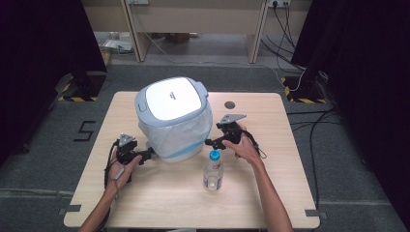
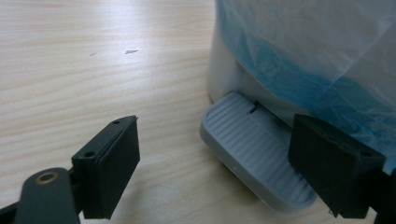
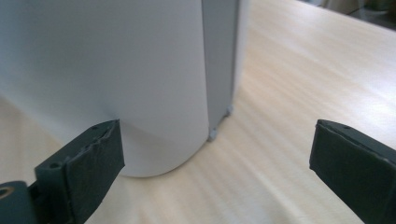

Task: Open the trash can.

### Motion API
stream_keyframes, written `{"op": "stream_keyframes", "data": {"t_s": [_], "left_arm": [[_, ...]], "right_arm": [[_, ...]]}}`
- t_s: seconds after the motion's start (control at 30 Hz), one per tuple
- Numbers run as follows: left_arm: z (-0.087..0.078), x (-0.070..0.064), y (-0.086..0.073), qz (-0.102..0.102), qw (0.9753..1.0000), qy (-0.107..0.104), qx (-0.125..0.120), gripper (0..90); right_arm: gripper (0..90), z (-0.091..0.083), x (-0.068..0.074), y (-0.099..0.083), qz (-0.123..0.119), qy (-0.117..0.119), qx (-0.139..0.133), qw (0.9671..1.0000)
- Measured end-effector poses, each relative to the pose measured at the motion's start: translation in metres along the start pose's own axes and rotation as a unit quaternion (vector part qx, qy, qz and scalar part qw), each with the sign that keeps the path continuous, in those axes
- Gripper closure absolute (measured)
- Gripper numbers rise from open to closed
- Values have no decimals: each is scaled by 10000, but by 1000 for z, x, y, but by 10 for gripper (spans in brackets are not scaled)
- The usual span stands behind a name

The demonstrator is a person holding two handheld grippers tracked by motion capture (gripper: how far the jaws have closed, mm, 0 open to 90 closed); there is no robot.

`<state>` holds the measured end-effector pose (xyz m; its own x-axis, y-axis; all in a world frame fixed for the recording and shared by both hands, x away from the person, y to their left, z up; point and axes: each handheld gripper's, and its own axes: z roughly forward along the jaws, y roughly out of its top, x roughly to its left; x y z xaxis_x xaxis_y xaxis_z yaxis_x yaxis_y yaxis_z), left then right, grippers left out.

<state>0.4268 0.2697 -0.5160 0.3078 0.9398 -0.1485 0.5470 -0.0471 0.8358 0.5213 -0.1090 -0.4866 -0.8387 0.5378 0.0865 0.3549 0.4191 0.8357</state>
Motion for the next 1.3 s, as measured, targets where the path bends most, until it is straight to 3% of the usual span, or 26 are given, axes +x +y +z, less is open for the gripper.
{"op": "stream_keyframes", "data": {"t_s": [0.1,0.17,0.27,0.37,0.5,0.7,0.8,0.93,0.97,1.03,1.07,1.13,1.2,1.3], "left_arm": [[0,-1,2,33,10000,-25,42,156],[1,0,6,90,9999,33,79,159],[3,4,9,56,9999,97,62,169],[8,13,15,-126,9998,130,11,168],[21,27,23,-243,9991,307,129,169],[27,36,26,-326,9988,229,285,197],[25,33,25,-299,9989,227,280,222],[22,28,22,-258,9989,252,308,237],[20,26,21,-240,9989,251,315,246],[21,21,14,-4,9973,363,632,261],[20,20,10,-177,9984,221,484,249],[17,16,5,-233,9986,144,448,240],[12,10,5,-23,9989,205,427,260],[10,2,3,88,9987,250,435,272]], "right_arm": [[86,2,-4,2,63,-165,-74,9998],[167,0,-1,1,-8,-86,-172,9998],[152,-3,4,1,56,84,-286,9995],[138,-3,12,3,-77,141,-317,9994],[66,1,17,7,-224,-53,-163,9996],[61,5,13,11,-136,-374,-193,9990],[61,7,9,12,-41,-437,-195,9988],[64,10,1,16,60,-689,-137,9975],[106,12,-2,19,68,-816,-147,9965],[149,13,-4,21,101,-846,-161,9962],[160,15,-5,23,151,-850,-167,9961],[158,18,-8,26,210,-957,-137,9951],[164,20,-11,28,285,-984,-148,9946],[159,23,-14,30,422,-945,-136,9945]]}}
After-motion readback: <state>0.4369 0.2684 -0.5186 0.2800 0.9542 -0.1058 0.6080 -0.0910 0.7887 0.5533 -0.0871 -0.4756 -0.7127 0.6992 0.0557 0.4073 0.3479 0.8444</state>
